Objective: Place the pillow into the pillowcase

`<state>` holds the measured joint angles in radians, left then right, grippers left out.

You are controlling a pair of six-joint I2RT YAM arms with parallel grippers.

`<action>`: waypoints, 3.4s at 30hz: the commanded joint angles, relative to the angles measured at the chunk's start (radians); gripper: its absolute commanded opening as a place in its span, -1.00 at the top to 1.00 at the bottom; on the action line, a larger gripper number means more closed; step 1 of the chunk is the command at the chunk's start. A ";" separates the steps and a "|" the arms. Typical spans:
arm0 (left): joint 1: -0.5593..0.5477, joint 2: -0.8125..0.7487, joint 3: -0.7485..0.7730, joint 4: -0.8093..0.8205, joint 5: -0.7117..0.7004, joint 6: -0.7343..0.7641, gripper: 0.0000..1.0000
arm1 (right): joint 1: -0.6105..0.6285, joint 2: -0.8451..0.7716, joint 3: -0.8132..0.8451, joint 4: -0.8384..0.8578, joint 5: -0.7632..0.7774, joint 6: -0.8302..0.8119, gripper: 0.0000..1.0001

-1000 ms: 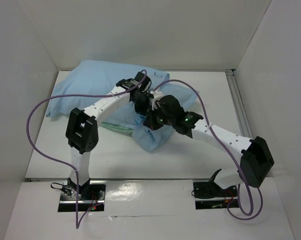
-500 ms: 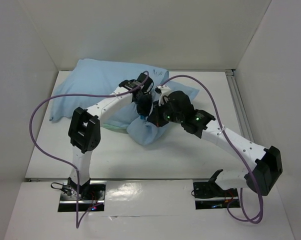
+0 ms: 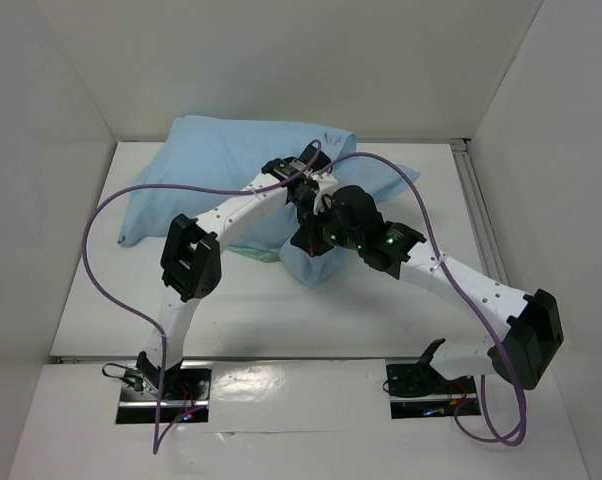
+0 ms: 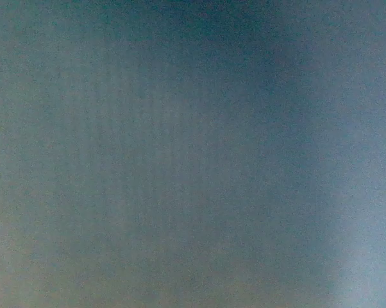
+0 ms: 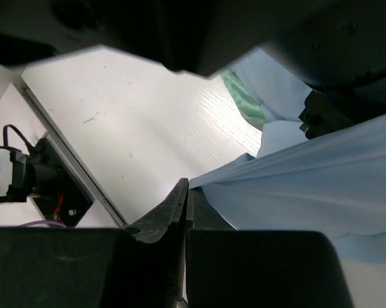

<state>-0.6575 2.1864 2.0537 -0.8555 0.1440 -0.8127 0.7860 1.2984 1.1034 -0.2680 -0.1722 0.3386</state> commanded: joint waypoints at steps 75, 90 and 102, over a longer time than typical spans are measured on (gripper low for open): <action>0.053 -0.511 -0.184 -0.154 -0.367 0.331 -0.45 | -0.162 -0.136 -0.086 0.050 -0.230 0.023 1.00; 0.130 -0.426 -0.299 -0.076 -0.196 0.362 0.37 | -0.136 -0.021 0.110 0.124 -0.283 -0.033 1.00; 0.236 -0.522 -0.250 0.006 -0.032 0.313 1.00 | -0.283 0.010 0.075 -0.134 -0.029 0.029 -0.70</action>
<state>-0.4385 1.7187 1.7546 -0.9039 0.0460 -0.4801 0.5556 1.4586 1.2007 -0.3748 -0.2962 0.3058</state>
